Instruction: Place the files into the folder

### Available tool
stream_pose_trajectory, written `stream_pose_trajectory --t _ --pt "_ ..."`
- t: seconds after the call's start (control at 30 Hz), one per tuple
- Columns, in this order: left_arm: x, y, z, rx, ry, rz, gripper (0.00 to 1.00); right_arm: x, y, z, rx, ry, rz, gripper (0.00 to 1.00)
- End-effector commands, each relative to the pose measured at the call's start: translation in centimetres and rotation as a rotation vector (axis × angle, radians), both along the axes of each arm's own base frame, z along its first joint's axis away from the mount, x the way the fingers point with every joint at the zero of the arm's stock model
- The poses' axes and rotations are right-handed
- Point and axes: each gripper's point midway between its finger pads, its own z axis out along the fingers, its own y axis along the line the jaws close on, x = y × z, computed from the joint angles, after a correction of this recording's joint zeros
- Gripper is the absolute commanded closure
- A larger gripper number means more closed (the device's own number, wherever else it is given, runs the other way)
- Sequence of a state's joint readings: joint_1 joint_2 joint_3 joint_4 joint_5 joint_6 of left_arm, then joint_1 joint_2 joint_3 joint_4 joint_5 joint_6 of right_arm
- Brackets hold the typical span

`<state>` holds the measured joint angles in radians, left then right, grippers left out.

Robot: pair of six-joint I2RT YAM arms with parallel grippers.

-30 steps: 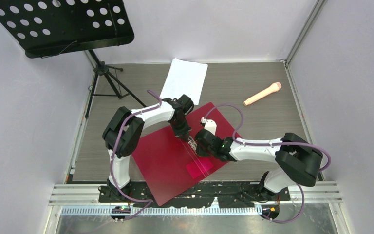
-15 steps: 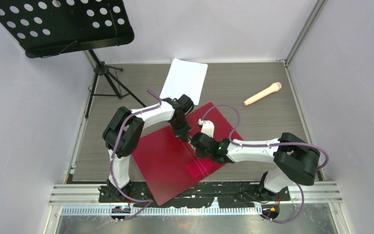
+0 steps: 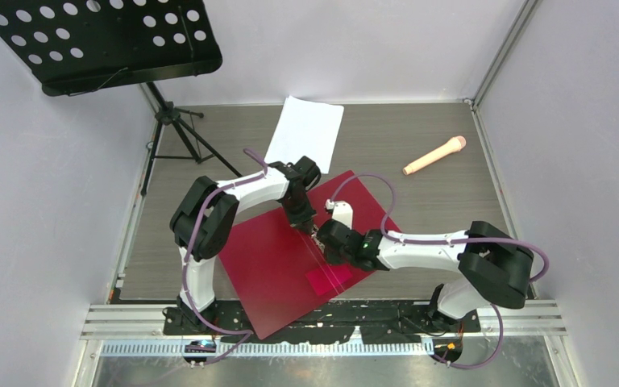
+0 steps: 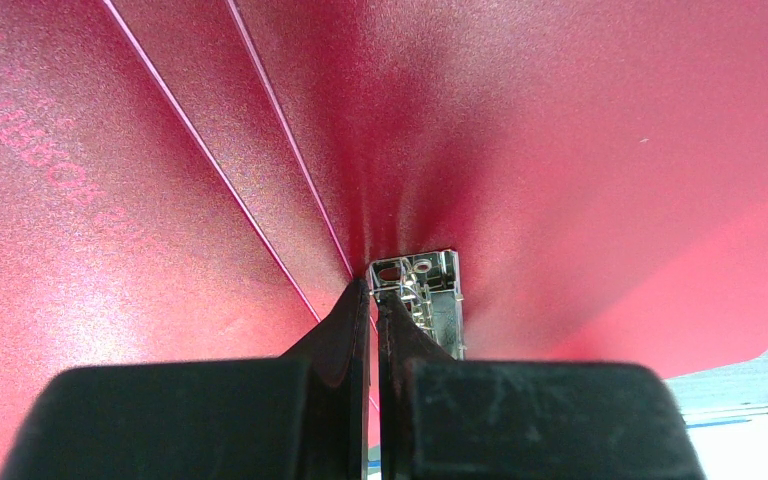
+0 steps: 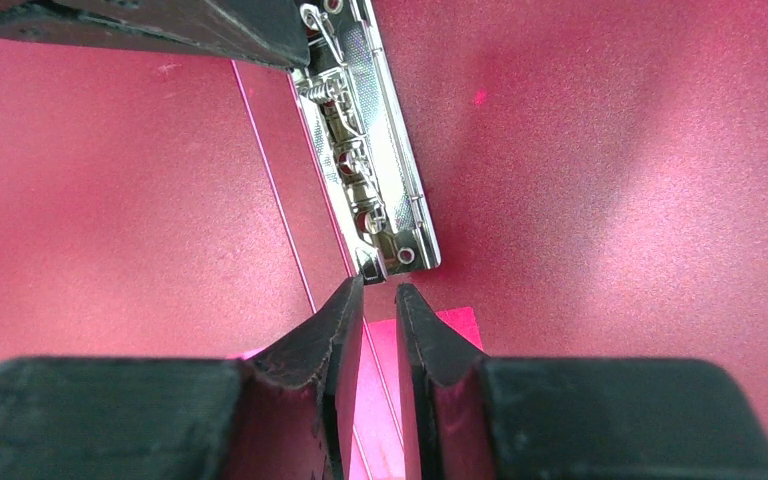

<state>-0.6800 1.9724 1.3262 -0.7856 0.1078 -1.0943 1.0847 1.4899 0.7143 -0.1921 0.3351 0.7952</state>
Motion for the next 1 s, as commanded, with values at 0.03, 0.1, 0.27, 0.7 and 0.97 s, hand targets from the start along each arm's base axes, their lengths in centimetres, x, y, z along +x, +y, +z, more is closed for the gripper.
stream_pose_trajectory --t 0.03,0.1,0.27,0.7,0.97 --pt "-4.6 7.9 -5.7 0.354 0.165 -0.043 1.00 0.9 0.6 2.4 0.052 -0.041 0.011 0.76" --pt "-4.7 7.9 -5.8 0.354 0.166 -0.044 1.00 1.1 0.6 2.4 0.044 -0.046 0.006 0.76" --pt "-4.7 8.0 -5.7 0.352 0.167 -0.045 1.00 1.5 0.6 1.9 0.027 -0.039 0.007 0.76" --pt "-4.6 8.0 -5.8 0.352 0.170 -0.045 1.00 1.5 1.8 1.5 0.044 -0.021 0.036 0.76" --pt "-4.6 8.0 -5.9 0.351 0.172 -0.044 1.00 1.3 1.1 0.5 0.005 -0.004 0.022 0.80"
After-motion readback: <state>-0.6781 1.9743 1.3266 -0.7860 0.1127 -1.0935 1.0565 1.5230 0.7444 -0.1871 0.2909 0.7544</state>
